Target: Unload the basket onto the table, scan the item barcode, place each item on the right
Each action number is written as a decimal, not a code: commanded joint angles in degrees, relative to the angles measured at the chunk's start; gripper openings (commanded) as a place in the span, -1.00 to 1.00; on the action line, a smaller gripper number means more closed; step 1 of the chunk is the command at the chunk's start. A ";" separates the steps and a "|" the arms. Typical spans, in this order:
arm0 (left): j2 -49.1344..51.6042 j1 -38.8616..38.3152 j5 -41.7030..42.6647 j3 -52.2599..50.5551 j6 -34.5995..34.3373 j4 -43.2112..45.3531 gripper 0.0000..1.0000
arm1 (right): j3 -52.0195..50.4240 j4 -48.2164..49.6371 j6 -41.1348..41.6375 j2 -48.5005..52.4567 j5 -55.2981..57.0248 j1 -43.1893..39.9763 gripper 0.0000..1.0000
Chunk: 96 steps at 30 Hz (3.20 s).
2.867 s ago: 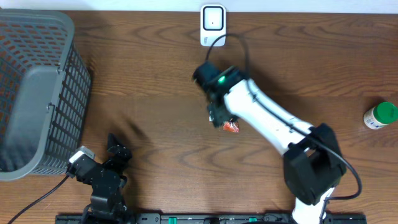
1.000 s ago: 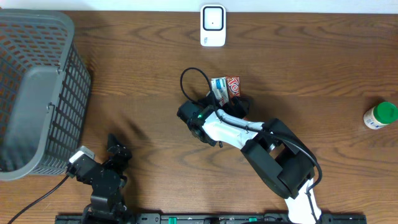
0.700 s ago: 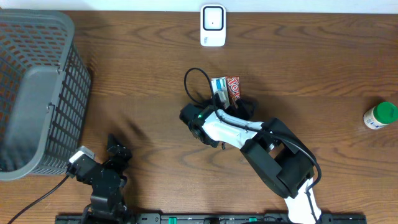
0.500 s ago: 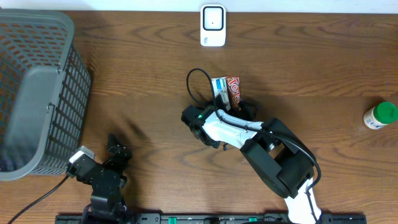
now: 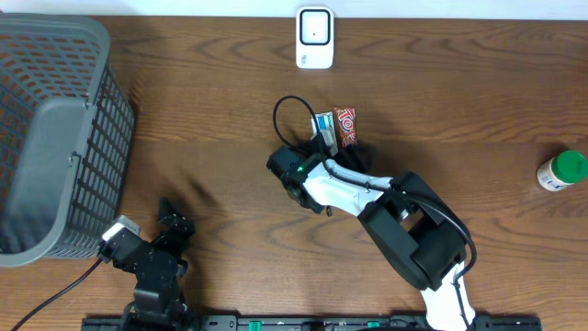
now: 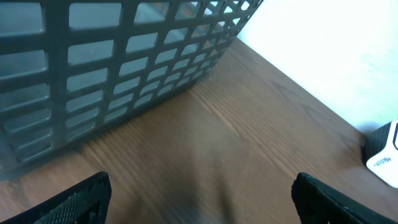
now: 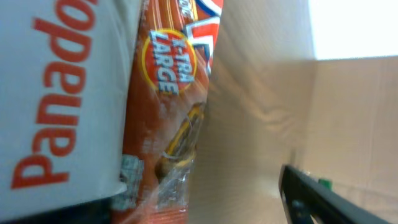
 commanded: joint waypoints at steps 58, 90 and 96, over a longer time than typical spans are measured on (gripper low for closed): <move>-0.33 0.15 -0.26 -0.79 -0.02 -1.64 0.86 | -5.88 -15.76 -6.49 -26.47 -90.68 -40.33 -0.98; -0.33 0.13 -0.28 -0.79 -0.02 -1.64 0.87 | -5.88 -5.25 3.32 -24.63 -81.90 -42.07 -0.97; -0.33 0.13 -0.28 -0.79 -0.02 -1.64 0.87 | -5.88 -0.70 6.32 -19.41 -79.06 -37.33 -0.98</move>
